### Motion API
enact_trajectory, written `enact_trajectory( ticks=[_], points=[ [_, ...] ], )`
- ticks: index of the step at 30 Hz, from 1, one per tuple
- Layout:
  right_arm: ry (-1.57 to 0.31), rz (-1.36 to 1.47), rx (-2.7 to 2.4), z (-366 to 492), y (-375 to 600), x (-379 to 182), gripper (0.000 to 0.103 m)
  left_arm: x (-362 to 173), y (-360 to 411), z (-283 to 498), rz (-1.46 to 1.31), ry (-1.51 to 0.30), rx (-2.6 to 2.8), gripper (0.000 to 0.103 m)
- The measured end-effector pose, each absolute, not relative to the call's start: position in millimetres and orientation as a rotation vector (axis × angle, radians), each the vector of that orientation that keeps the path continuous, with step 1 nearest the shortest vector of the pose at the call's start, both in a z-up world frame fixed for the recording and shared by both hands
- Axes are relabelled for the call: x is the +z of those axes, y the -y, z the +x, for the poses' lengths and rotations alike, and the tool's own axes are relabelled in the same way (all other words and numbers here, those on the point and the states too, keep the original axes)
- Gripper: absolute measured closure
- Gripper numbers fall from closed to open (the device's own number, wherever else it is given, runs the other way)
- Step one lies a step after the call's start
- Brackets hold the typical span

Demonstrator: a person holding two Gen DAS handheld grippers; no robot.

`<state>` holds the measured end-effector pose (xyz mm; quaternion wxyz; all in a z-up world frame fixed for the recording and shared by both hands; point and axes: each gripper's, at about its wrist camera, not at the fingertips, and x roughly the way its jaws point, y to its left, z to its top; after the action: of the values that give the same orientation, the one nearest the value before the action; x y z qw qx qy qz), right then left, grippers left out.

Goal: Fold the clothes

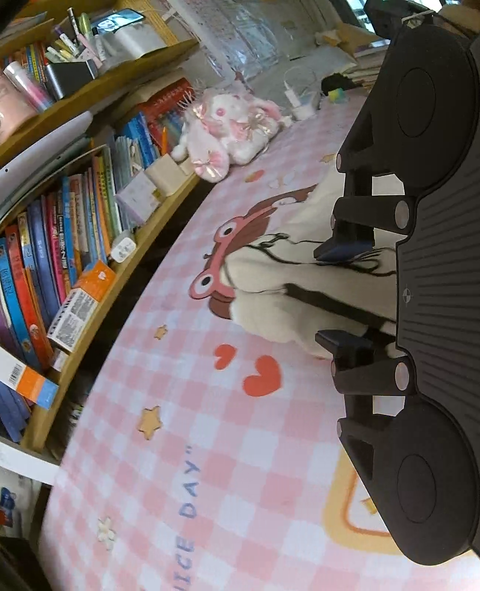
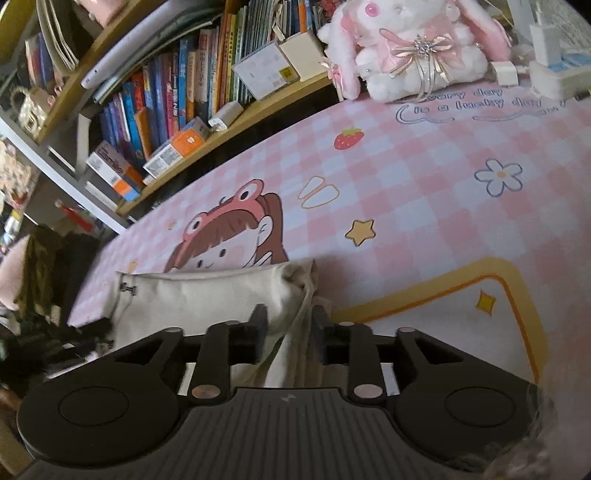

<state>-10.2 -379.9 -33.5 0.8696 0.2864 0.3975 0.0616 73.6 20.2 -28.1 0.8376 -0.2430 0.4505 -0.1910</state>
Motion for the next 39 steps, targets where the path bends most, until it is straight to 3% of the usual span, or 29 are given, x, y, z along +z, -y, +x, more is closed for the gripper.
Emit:
enact_trajectory(
  ticks=[2,3,4,12,14,16,19,20,23,26,29,35,36,38,39],
  points=[
    [-0.842,0.607,0.135,-15,378,-34,0.074,-27,-20,70,-0.537,-0.956,-0.418,0.072],
    [-0.848,0.611,0.138,-17,378,-34,0.074,-26,-20,68,-0.557,-0.953,-0.426,0.094],
    [-0.854,0.614,0.141,-20,377,-34,0.074,-24,-23,65,-0.597,-0.938,-0.437,0.098],
    [-0.876,0.598,0.131,-18,370,-43,0.079,-26,-25,64,-0.545,-0.958,-0.358,0.095],
    [-0.877,0.596,0.131,-18,370,-43,0.079,-23,-22,62,-0.508,-0.942,-0.349,0.091],
    [-0.878,0.593,0.129,-17,370,-43,0.079,-20,-20,60,-0.454,-0.932,-0.316,0.079],
    [-0.88,0.589,0.122,-18,370,-41,0.076,-17,-19,55,-0.362,-0.922,-0.268,0.041],
    [-0.878,0.588,0.109,-18,371,-40,0.068,-17,-19,54,-0.344,-0.923,-0.261,0.035],
    [-0.877,0.602,0.083,-20,376,-36,0.049,-18,-23,51,-0.354,-0.929,-0.272,0.028],
    [-0.894,0.66,0.093,-23,382,-36,0.04,-23,-24,53,-0.384,-0.946,-0.285,0.023],
    [-0.934,0.729,0.122,-25,384,-39,0.037,-33,-23,59,-0.419,-0.974,-0.291,0.023],
    [-0.981,0.762,0.142,-22,376,-43,0.041,-41,-20,63,-0.46,-0.98,-0.286,0.029],
    [-0.986,0.761,0.143,-22,374,-44,0.042,-43,-19,64,-0.482,-0.991,-0.295,0.047],
    [-0.995,0.759,0.145,-20,372,-44,0.053,-44,-16,63,-0.506,-1.004,-0.29,0.056],
    [-1.0,0.757,0.146,-19,370,-45,0.056,-43,-14,62,-0.503,-1.002,-0.291,0.067]
  ],
)
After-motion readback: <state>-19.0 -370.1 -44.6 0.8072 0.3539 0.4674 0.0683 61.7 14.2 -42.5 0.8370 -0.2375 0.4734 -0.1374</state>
